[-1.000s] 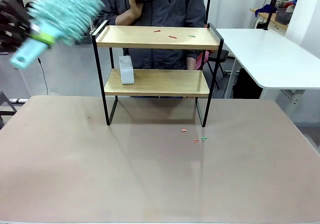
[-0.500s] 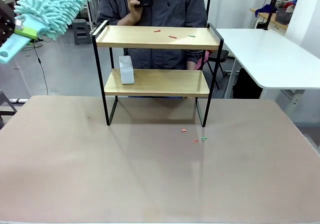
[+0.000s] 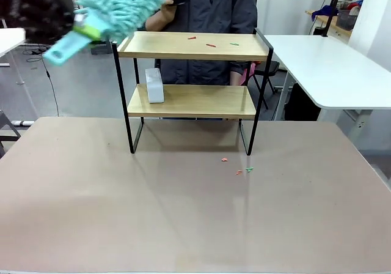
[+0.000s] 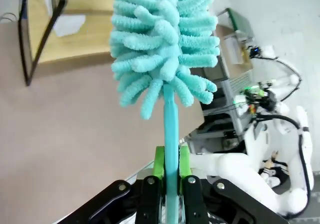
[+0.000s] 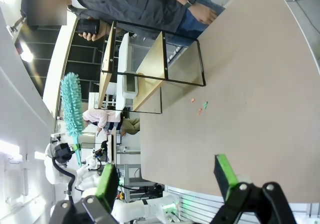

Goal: Clean the shelf.
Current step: Clean the remaining tier of the Shelf with the Duster once objects are removed.

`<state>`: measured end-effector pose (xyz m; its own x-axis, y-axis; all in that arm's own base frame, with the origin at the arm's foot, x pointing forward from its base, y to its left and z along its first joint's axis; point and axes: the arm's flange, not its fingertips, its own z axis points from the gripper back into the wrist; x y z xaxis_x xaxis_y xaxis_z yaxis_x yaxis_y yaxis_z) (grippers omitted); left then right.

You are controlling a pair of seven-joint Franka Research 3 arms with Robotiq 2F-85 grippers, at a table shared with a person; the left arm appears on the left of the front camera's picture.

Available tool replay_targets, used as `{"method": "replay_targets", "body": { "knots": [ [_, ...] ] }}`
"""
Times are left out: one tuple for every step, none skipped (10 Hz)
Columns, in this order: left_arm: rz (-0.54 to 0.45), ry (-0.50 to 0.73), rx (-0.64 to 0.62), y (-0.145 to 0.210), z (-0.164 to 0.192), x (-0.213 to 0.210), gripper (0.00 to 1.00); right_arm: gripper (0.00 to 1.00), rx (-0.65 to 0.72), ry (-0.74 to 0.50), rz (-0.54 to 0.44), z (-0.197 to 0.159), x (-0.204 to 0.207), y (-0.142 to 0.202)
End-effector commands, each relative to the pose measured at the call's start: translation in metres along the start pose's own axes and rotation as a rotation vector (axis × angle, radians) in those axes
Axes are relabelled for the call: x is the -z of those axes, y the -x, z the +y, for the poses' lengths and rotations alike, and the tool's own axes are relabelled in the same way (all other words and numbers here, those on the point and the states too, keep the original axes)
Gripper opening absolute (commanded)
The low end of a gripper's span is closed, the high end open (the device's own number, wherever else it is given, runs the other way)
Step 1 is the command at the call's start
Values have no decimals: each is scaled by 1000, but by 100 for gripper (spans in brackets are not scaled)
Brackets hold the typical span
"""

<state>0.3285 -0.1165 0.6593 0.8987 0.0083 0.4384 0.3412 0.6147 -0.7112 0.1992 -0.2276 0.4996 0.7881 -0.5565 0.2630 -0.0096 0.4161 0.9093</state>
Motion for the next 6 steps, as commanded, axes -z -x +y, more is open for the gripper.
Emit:
{"method": "replay_targets", "body": {
  "knots": [
    [4,-124,-48,-41,-17,33,12,100,-24,-26,-12,1,0,-2],
    [22,-163,-66,-55,-20,53,12,100,-24,-26,-12,1,0,-2],
    [3,-209,-84,-66,-23,69,12,100,-24,-26,-12,1,0,-2],
    [-42,-251,-95,-74,-27,78,12,100,-24,-26,-12,1,0,-2],
    [31,-257,-96,-80,-28,87,12,100,-24,-26,-12,1,0,-2],
    [72,-288,-100,-83,-28,96,12,100,-24,-26,-12,1,0,-2]
  ]
}}
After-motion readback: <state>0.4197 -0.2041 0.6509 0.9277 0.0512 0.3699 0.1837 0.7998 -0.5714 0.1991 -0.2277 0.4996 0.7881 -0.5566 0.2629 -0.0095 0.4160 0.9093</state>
